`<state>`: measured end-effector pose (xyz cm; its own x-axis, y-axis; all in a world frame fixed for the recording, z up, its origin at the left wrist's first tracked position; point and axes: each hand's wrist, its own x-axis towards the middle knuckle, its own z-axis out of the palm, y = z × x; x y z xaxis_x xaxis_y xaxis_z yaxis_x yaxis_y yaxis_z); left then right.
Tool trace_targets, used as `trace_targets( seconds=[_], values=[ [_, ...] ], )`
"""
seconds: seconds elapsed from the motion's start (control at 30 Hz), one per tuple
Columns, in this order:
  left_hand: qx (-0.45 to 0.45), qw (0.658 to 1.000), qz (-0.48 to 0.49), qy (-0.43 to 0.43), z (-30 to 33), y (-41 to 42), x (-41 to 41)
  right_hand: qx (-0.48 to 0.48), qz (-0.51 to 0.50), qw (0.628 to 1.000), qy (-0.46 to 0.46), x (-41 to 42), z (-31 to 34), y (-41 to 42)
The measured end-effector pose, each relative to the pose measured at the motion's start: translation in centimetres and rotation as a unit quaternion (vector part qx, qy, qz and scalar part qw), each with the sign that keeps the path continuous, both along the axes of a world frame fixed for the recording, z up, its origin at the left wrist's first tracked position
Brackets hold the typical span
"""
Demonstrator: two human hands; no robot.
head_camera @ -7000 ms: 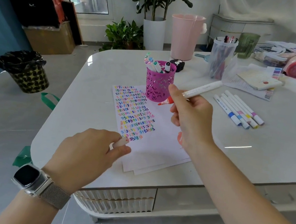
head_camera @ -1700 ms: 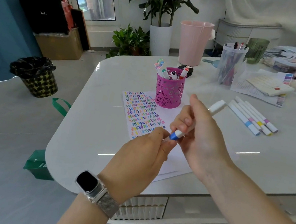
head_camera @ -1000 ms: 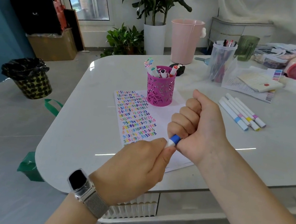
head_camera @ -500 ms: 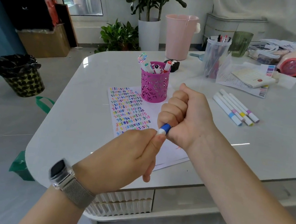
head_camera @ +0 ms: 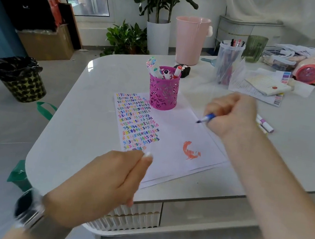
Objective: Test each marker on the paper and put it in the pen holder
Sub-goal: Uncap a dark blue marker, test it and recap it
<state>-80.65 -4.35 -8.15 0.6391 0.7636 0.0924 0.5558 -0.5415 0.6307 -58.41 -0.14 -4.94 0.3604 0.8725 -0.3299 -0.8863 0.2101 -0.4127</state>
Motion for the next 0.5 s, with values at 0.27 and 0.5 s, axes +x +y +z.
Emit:
trace_targets(
  seconds=[0.27, 0.5],
  values=[
    [0.034, 0.994, 0.08, 0.062, -0.2, 2.7, -2.1, 0.015, 0.097, 0.992, -0.08, -0.2, -2.0, -0.5],
    [0.084, 0.987, 0.036, 0.135, -2.0, 3.4, -1.6, -0.083, 0.218, 0.889, -0.394, -2.3, -3.7, 0.6]
  ],
)
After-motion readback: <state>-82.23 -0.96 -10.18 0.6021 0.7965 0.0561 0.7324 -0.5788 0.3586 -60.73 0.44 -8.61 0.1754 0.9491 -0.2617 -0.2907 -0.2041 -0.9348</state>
